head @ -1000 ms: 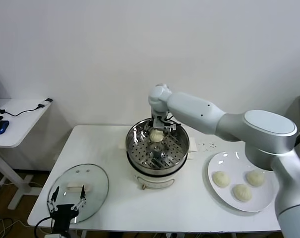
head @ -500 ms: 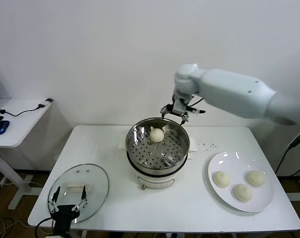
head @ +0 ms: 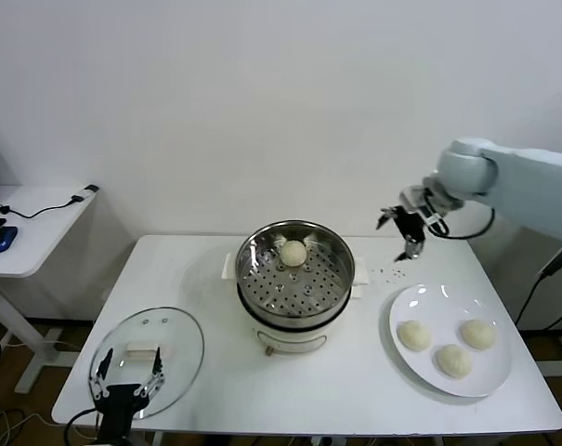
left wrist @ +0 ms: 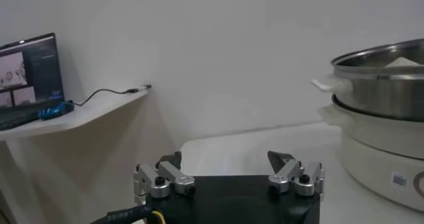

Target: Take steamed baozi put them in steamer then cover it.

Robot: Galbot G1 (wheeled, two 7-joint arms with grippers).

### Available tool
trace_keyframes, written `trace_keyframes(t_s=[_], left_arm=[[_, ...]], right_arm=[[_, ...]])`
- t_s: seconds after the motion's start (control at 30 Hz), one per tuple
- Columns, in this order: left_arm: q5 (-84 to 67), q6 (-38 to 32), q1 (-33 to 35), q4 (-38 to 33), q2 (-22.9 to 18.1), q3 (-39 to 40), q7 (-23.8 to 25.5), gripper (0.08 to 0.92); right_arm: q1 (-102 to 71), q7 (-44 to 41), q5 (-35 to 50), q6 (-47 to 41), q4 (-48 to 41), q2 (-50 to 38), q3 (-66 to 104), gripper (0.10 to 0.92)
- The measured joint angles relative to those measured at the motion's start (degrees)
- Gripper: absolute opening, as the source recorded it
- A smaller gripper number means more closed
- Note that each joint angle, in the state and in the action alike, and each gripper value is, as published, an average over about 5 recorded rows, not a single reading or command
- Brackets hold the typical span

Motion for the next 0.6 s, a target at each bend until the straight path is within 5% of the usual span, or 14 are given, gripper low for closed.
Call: trace_keyframes(t_s=[0.6], left_arm=[[0.3, 0.1, 0.4, 0.8, -0.1, -0.4, 0.0, 0.823]], right_arm=[[-26.6, -1.6, -9.3, -5.2, -3.4, -3.6, 16.7, 0.823]])
